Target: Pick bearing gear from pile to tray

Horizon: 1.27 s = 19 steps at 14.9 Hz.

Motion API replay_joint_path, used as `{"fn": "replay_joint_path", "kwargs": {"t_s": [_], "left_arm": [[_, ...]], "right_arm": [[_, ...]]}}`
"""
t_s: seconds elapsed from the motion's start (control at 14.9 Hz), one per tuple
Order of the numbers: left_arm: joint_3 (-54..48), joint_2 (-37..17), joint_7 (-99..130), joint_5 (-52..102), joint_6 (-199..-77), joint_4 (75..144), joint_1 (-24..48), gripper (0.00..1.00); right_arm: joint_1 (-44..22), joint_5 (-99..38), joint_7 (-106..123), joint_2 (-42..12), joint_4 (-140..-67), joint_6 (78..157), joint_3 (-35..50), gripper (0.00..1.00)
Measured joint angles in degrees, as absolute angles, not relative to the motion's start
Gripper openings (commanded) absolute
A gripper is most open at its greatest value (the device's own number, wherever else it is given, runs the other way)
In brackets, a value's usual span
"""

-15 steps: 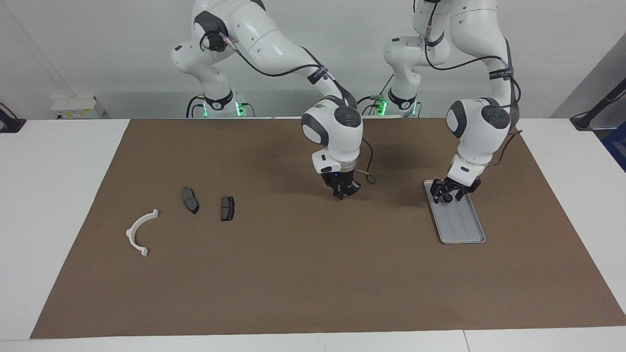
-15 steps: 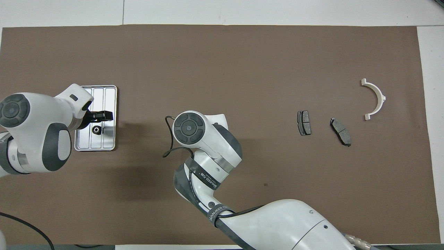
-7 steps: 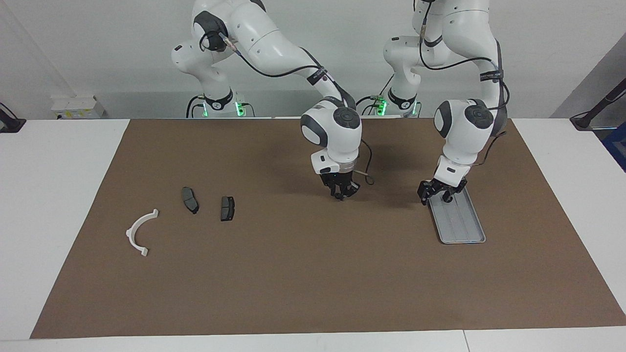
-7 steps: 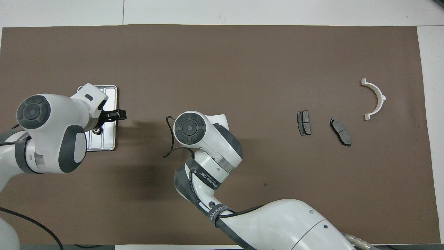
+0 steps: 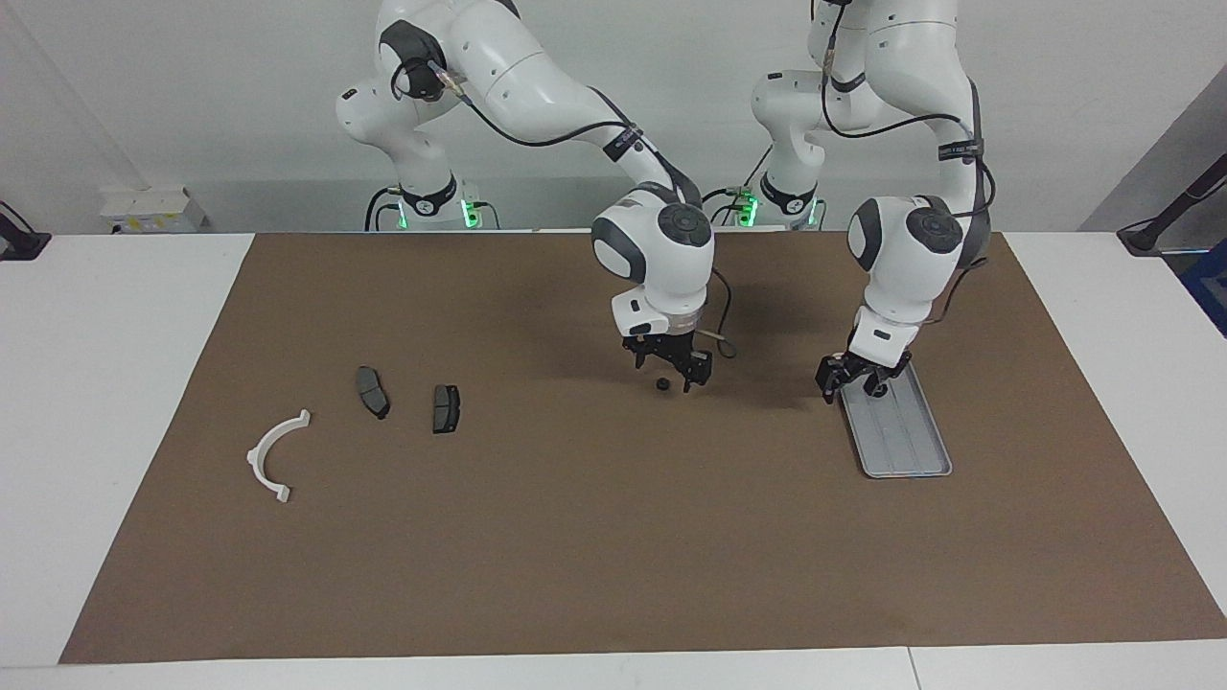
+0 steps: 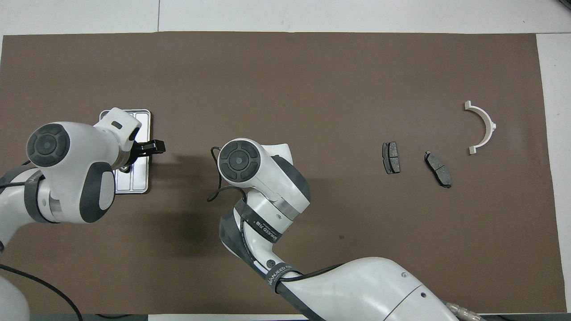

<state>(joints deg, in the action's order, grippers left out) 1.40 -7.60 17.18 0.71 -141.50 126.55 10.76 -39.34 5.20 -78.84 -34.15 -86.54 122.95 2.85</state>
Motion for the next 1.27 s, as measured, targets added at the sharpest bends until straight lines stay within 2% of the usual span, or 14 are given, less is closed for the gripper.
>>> {"fn": "replay_joint_path", "kwargs": {"t_s": [0.33,0.74,1.27], "left_arm": [[1.26,-7.60,31.55,-2.74,-137.49,124.39,20.38,0.79],[1.10,-8.09,43.55,-4.24,-133.51,120.59,28.85,0.79],[0.88,-16.89,54.78,-4.25,-133.52,113.85,36.78,0.80]], "right_arm": [[-37.09,6.28,-76.10,-32.60,-81.77,117.68,2.00,1.00],[-25.94,6.25,-52.31,-27.18,-80.06,113.45,2.00,1.00],[-14.22,5.23,-24.28,-23.22,-80.01,110.16,2.10,1.00]]}}
